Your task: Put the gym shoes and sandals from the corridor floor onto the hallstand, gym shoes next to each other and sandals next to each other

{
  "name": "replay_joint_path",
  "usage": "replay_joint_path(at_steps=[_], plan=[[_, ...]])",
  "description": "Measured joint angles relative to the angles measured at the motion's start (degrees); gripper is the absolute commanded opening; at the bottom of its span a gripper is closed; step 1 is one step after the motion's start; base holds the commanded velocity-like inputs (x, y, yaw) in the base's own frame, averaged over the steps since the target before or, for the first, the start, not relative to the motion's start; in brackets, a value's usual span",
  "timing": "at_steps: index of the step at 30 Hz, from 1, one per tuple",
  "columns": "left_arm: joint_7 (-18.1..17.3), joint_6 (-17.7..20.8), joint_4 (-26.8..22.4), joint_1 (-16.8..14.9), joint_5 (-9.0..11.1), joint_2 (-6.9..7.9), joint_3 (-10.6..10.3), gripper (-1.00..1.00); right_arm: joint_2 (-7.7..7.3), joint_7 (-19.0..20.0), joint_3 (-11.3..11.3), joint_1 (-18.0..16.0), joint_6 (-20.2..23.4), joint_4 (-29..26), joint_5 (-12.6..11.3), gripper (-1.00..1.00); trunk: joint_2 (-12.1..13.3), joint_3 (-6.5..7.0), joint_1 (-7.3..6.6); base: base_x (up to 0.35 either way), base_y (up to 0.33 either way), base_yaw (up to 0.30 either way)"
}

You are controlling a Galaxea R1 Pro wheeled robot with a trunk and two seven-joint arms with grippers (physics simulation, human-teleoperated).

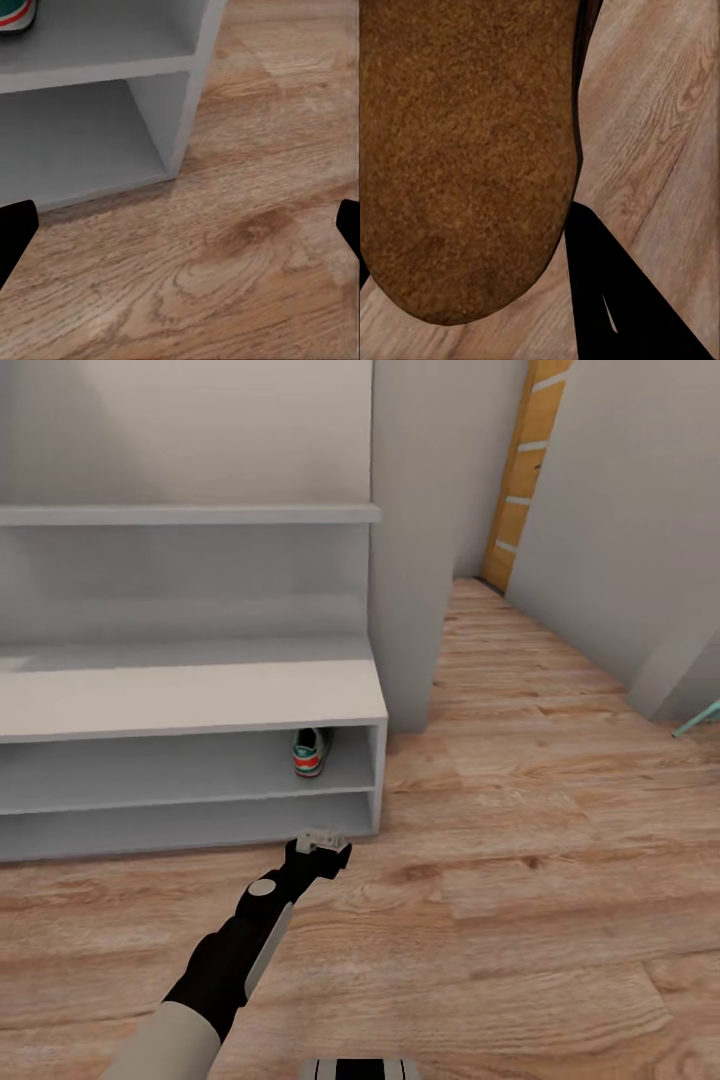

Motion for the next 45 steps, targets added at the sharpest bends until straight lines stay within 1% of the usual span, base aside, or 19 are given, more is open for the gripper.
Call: replay_joint_path(at_steps=[7, 10, 13, 16, 21, 35, 45], plan=[[0.0, 0.0, 0.1, 0.0, 0.0, -0.08, -0.1, 1.00, 0.27, 0.0, 1.7, 0.0, 0.0, -0.3, 0.0, -1.00, 0.0, 0.00, 0.00, 0.000, 0.000, -0.291], [0.0, 0.0, 0.1, 0.0, 0.0, -0.08, 0.0, 1.00, 0.27, 0.0, 3.8, 0.0, 0.0, -0.3, -0.1, -1.00, 0.0, 0.00, 0.00, 0.000, 0.000, -0.223], [0.0, 0.1, 0.1, 0.0, 0.1, -0.08, 0.0, 1.00, 0.26, 0.0, 4.6, 0.0, 0.0, -0.3, 0.0, -1.00, 0.0, 0.00, 0.00, 0.000, 0.000, -0.099], [0.0, 0.1, 0.1, 0.0, 0.1, -0.08, 0.0, 1.00, 0.29, 0.0, 5.0, 0.0, 0.0, -0.3, 0.1, -1.00, 0.0, 0.00, 0.00, -0.011, 0.004, -0.038], [0.0, 0.2, 0.1, 0.0, 0.1, -0.08, 0.0, 1.00, 0.34, 0.0, 5.2, 0.0, 0.0, -0.3, 0.1, -1.00, 0.0, 0.00, 0.02, -0.204, 0.153, -0.006], [0.1, 0.3, 0.1, 0.0, 0.1, -0.08, 0.0, 1.00, 0.51, 0.0, 5.3, 0.0, 0.1, -0.3, 0.2, -1.00, 0.0, 0.00, 0.02, -0.207, 0.254, 0.002], [0.1, 0.4, 0.1, 0.0, 0.2, -0.07, 0.1, 1.00, 0.53, 0.0, 5.3, 0.0, 0.1, -0.3, 0.2, -1.00, 0.0, 0.00, 0.00, -0.049, 0.305, 0.225]])
